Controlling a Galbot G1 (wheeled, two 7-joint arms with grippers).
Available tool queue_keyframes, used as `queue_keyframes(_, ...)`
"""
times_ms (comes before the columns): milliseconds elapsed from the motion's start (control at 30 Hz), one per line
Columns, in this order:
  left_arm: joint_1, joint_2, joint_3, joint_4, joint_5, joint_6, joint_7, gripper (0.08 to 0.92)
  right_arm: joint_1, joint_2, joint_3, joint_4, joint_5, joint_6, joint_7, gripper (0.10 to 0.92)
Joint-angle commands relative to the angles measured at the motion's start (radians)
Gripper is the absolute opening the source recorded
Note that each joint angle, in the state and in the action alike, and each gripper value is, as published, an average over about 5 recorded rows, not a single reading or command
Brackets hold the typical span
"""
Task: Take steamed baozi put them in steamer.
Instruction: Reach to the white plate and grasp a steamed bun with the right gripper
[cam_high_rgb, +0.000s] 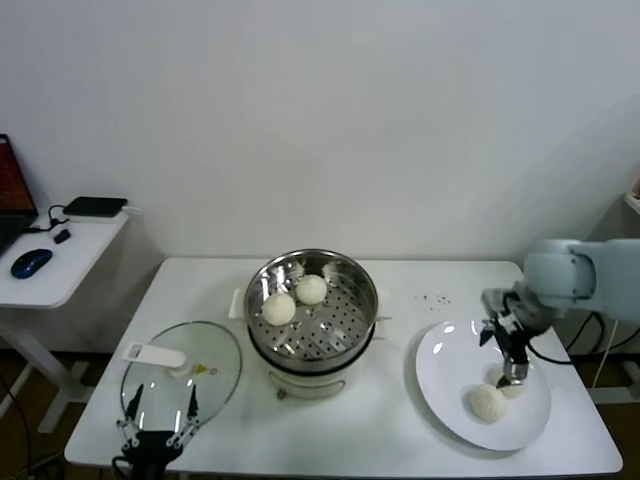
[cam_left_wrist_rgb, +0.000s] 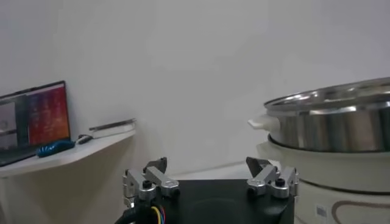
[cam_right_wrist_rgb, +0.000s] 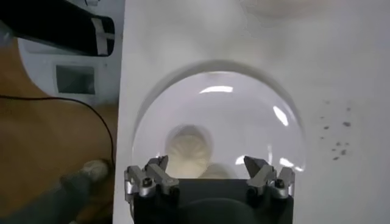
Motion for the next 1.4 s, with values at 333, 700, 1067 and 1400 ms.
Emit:
queue_keyframes(333,0.001,-0.015,0.003,0.011,0.017,-0.005,-0.005,0.823,-0.415,-0.135,0.274,-0.101,-0.151,0.011,0.082,0.823)
queue_keyframes(700,-0.001,-0.020,0.006,0.017,0.024,-0.008,-0.009,0.823,-0.460,-0.097,0.322,-0.160,-0.183,0.040,0.075,0.823)
queue_keyframes(1067,-0.001,-0.017,0.005,0.016,0.024,-0.008,-0.010,0.823,-0.463,-0.094,0.328,-0.161,-0.189,0.039,0.070,0.822)
queue_keyframes(1400,0.000,-0.014,0.007,0.012,0.025,-0.008,-0.009,0.823,-0.382,-0.071,0.291,-0.133,-0.179,0.035,0.062,0.753)
